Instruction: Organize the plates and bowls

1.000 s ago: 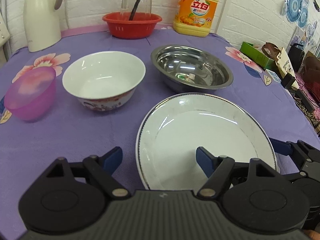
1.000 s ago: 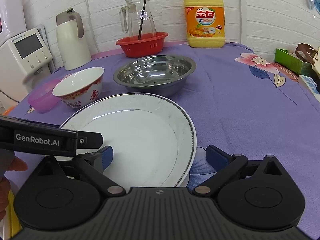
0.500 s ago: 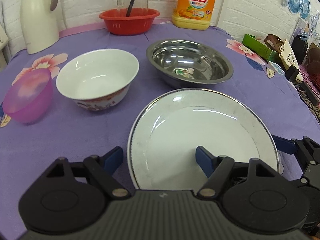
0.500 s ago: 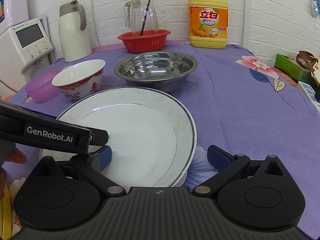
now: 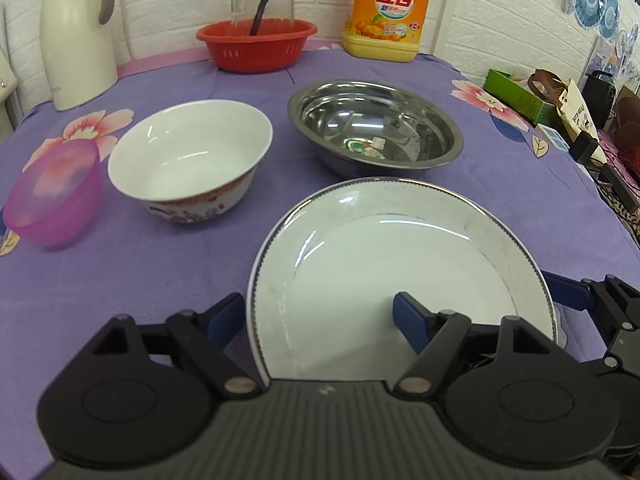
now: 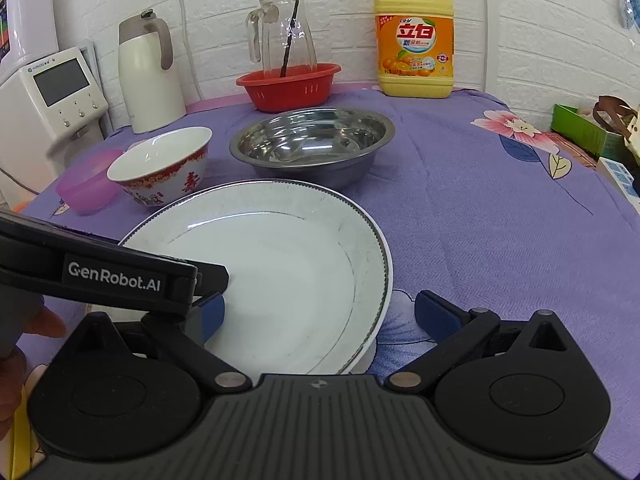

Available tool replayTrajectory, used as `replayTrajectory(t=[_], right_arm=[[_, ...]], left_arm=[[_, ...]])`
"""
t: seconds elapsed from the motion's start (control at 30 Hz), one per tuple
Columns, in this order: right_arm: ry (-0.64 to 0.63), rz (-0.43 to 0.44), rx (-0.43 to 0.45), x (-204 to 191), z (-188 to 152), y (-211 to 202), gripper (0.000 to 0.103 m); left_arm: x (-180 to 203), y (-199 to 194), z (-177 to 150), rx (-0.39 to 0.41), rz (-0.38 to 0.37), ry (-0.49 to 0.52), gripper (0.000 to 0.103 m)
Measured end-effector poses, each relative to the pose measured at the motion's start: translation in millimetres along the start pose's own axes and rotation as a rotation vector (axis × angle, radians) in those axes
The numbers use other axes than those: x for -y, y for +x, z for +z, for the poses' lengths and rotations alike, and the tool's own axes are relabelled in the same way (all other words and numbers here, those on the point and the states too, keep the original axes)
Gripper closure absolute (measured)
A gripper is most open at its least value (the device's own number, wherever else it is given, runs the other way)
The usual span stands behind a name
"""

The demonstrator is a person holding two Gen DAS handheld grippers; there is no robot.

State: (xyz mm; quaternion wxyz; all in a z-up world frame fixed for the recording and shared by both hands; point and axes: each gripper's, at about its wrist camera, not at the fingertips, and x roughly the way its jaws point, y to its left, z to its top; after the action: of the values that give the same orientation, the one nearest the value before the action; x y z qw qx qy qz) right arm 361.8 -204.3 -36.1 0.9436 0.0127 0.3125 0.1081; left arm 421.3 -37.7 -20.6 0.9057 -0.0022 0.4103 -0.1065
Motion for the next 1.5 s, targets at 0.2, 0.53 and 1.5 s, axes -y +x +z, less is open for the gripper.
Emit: replayTrajectory(t=[0.2,0.53,1.5], right_arm=[[0.001,-0.001,0.000,0.0,0.1,0.3,0.000],[-0.066,0.028,-0.013,-9.2,3.6,3.8,0.000],[-0.046,0.178,0.089,-134.0,-34.5,-115.6,0.000]], left_arm=[[0.8,0.6,0.4,-0.001,0.002,0.000,0.026],[6.4,4.8,8.6,-0.015,0.004,0.052,0.028],[-76.2,-171.6,-102.7,0.171,0.110,-0.078,0.033]])
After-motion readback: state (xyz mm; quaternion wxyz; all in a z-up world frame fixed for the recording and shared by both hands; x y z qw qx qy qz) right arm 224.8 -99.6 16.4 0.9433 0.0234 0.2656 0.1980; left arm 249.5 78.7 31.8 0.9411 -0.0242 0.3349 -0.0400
